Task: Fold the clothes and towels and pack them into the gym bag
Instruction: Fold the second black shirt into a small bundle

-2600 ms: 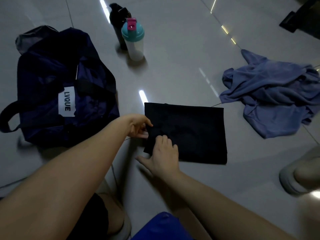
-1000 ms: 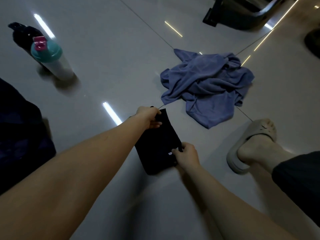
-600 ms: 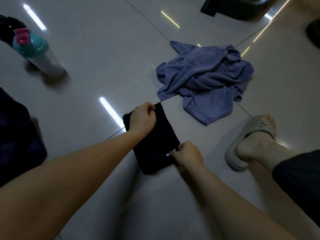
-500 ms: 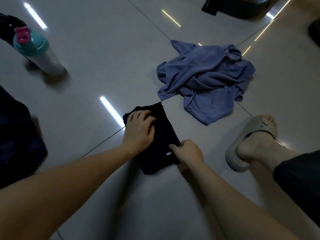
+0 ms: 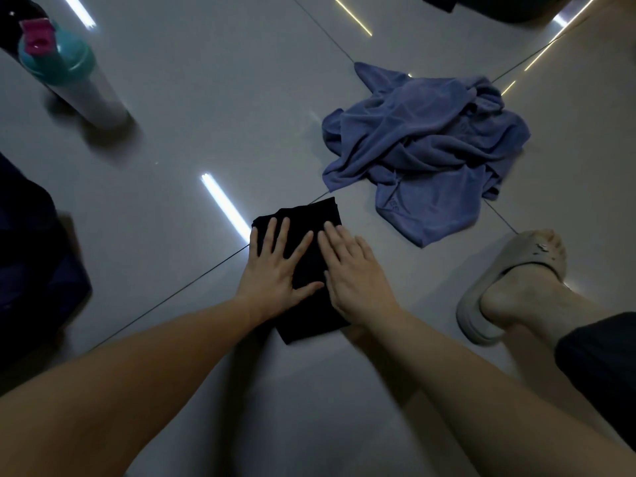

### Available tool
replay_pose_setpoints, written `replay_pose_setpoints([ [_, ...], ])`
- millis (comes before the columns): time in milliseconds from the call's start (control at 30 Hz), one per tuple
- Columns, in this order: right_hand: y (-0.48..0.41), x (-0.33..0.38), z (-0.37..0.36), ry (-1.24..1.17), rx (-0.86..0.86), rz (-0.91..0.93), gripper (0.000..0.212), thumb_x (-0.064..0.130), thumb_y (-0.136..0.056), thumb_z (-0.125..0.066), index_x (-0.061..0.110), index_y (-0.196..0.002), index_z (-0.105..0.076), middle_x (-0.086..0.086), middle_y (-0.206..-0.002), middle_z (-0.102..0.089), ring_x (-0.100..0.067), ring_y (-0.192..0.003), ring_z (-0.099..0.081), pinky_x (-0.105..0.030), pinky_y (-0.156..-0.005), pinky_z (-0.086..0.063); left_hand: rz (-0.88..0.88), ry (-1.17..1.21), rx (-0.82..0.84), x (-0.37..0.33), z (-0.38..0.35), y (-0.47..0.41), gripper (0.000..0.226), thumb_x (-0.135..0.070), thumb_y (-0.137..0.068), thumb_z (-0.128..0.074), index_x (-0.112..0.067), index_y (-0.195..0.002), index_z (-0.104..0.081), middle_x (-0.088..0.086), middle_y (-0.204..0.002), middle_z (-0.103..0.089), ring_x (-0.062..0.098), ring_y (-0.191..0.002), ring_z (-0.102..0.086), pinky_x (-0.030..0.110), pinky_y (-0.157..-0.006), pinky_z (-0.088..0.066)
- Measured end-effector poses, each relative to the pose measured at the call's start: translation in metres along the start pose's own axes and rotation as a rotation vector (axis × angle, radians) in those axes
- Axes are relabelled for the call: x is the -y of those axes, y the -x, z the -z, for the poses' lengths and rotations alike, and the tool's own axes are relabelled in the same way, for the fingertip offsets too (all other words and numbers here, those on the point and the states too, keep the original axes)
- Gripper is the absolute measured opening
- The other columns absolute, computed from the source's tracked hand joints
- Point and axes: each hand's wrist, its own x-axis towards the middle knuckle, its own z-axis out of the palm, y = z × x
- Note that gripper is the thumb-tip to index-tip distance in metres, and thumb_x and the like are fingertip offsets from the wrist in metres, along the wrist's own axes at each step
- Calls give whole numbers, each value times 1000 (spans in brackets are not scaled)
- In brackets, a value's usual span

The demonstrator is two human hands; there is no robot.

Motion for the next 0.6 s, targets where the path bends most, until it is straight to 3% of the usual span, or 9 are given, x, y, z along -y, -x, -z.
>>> replay_pose_setpoints([
  [133,6,-24,-28,-3,184,-22,75,54,-101,-22,11,-161,-12,-5,-169,-5,-24,-156,-6,-48,-124,-17,5,51,12,1,-2,1,104,-88,-85,-17,-21,-163,-5,19,-169,-1,36,-156,6,62,-123,-1],
  [233,10,-25,-37,8,162,-33,76,56,-100,-20,12,-161,-10,-5,-169,-4,-24,-156,-5,-47,-125,-10,23,82,6,4,1,-2,102,-86,-88,-20,-18,-163,-9,14,-169,-2,31,-156,5,58,-124,-1],
  [333,-5,-23,-20,51,75,-8,68,54,-100,-29,11,-150,-41,-9,-159,-36,-31,-143,-37,-51,-117,-29,37,176,-125,16,18,-13,77,-67,-93,-37,-19,-153,-39,12,-158,-36,31,-147,-31,48,-122,-19],
  [400,-29,-25,-1,46,-1,-5,51,48,-99,-40,12,-132,-54,-10,-140,-53,-32,-121,-53,-47,-103,-40,118,217,-228,30,35,-26,68,-61,-86,-52,-17,-139,-53,10,-139,-51,32,-127,-49,45,-107,-35],
  [467,-62,-26,16,-91,13,-101,57,46,-96,-55,10,-139,-45,-13,-137,-48,-35,-118,-50,-47,-95,-45,262,253,-185,45,50,-35,77,-67,-77,-66,-18,-135,-55,8,-129,-55,30,-119,-53,45,-99,-43],
  [533,-97,-27,27,-287,180,-273,87,48,-89,-68,8,-153,-24,-17,-147,-37,-37,-129,-43,-48,-101,-45,363,300,-15,53,62,-42,89,-72,-67,-75,-19,-135,-53,6,-126,-56,29,-118,-54,44,-97,-47],
  [600,-127,-27,34,-456,347,-440,102,42,-81,-80,5,-154,-18,-19,-144,-39,-37,-128,-45,-45,-99,-48,401,346,125,53,68,-48,85,-62,-67,-83,-18,-131,-50,5,-123,-58,28,-115,-56,43,-93,-49],
])
